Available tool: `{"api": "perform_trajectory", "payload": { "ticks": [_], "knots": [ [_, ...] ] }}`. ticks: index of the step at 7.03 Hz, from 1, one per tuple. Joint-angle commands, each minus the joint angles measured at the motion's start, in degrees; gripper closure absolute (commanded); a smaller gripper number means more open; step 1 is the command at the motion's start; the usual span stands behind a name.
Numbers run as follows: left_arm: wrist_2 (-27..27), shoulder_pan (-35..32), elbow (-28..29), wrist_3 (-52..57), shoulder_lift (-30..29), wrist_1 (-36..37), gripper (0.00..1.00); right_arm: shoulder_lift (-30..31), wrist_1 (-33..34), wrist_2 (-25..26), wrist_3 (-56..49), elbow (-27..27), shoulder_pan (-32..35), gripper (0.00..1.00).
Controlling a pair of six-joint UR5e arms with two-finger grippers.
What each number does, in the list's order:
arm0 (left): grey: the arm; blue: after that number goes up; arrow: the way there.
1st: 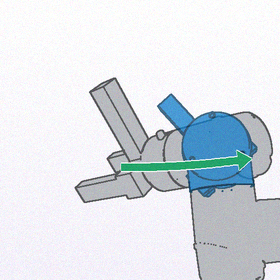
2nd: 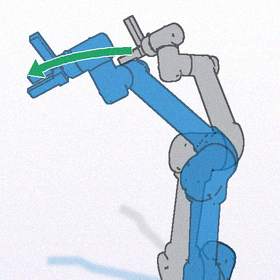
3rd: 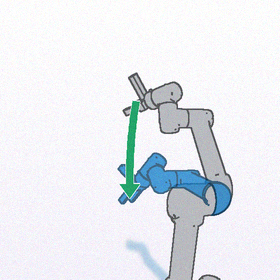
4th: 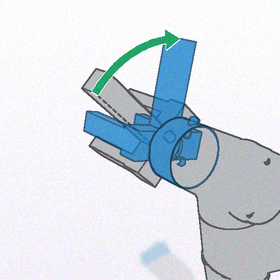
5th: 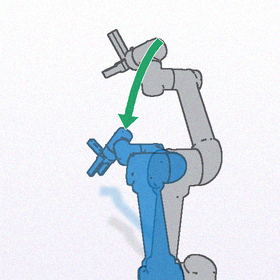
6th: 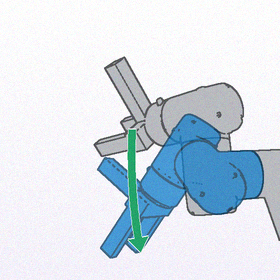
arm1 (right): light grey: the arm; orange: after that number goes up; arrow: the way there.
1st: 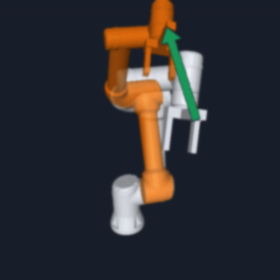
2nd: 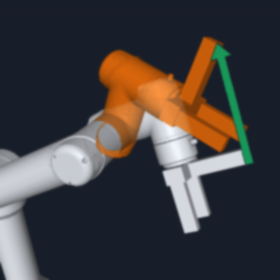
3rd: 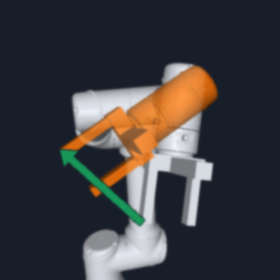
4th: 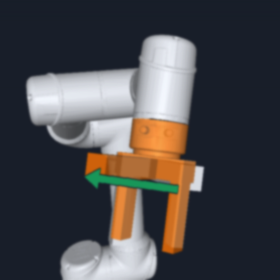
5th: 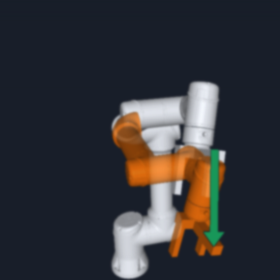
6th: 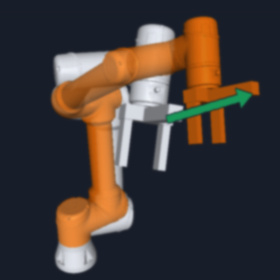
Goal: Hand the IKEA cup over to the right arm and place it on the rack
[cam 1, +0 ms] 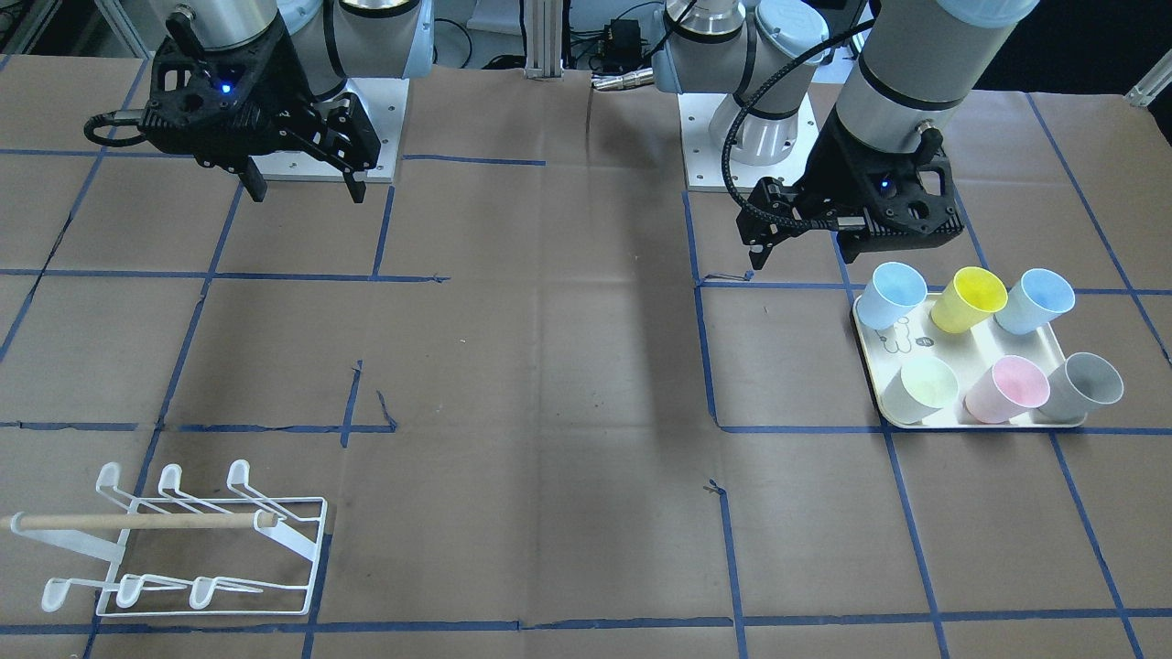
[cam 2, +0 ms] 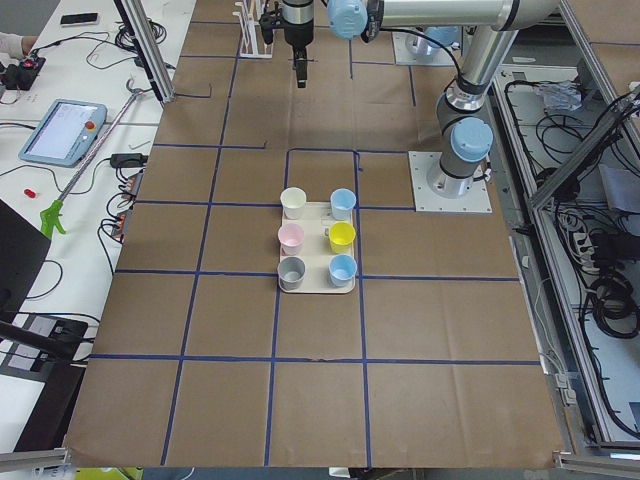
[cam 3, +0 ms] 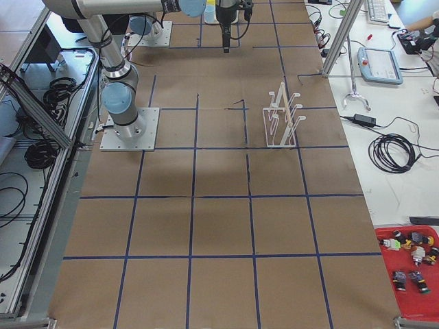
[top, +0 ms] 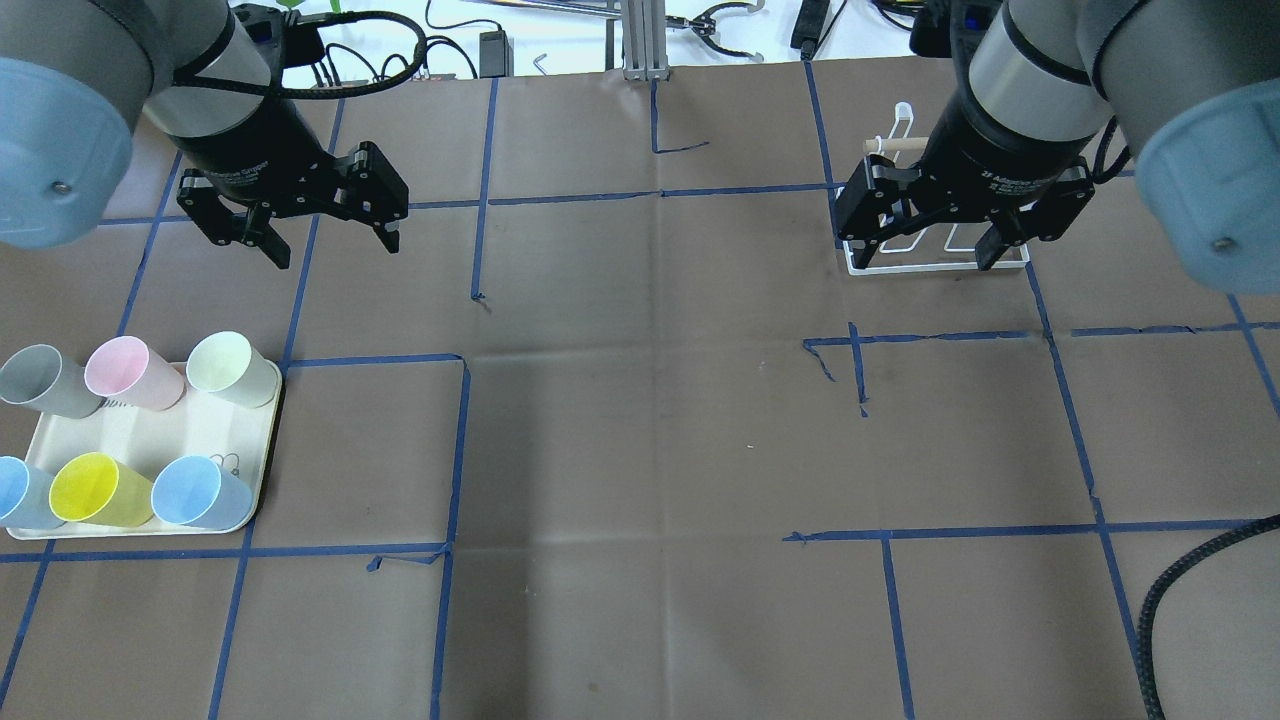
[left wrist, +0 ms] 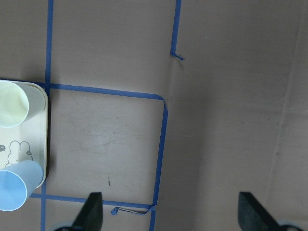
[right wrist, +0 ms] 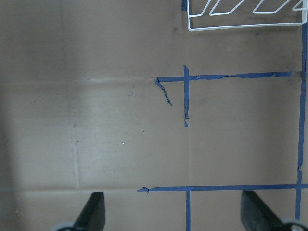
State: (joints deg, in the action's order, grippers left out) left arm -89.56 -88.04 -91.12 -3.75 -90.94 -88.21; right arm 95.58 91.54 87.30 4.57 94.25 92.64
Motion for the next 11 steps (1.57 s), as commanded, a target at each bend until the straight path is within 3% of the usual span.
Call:
{"api": "perform_trajectory", "payload": {
  "ticks": [1, 4, 6, 9, 11],
  "knots": [
    [-0.1, 2.4, -1.2, 5.6, 0.3, 0.1, 0.0, 0.0, 0.0, 0.0, 0.0, 0.0, 0.0, 0.0],
    [0.1, 14.5, -9.0, 17.0, 5.7, 0.8, 0.0, 0.0, 0.0, 0.0, 0.0, 0.0, 0.1, 0.0],
    [-0.1, 21.3, -11.0, 25.6, 6.5, 2.5, 0.0, 0.0, 0.0, -0.1, 0.0, 0.1, 0.1, 0.0],
    [-3.5, 23.3, -11.4, 31.6, 3.4, 8.2, 0.0, -0.1, 2.0, -0.6, 0.3, 0.6, 0.1, 0.0],
    [-2.9, 23.4, -11.5, 31.5, 0.8, 9.9, 0.0, -1.1, 10.6, -0.7, 0.4, 3.5, 0.3, 0.0]
  ]
}}
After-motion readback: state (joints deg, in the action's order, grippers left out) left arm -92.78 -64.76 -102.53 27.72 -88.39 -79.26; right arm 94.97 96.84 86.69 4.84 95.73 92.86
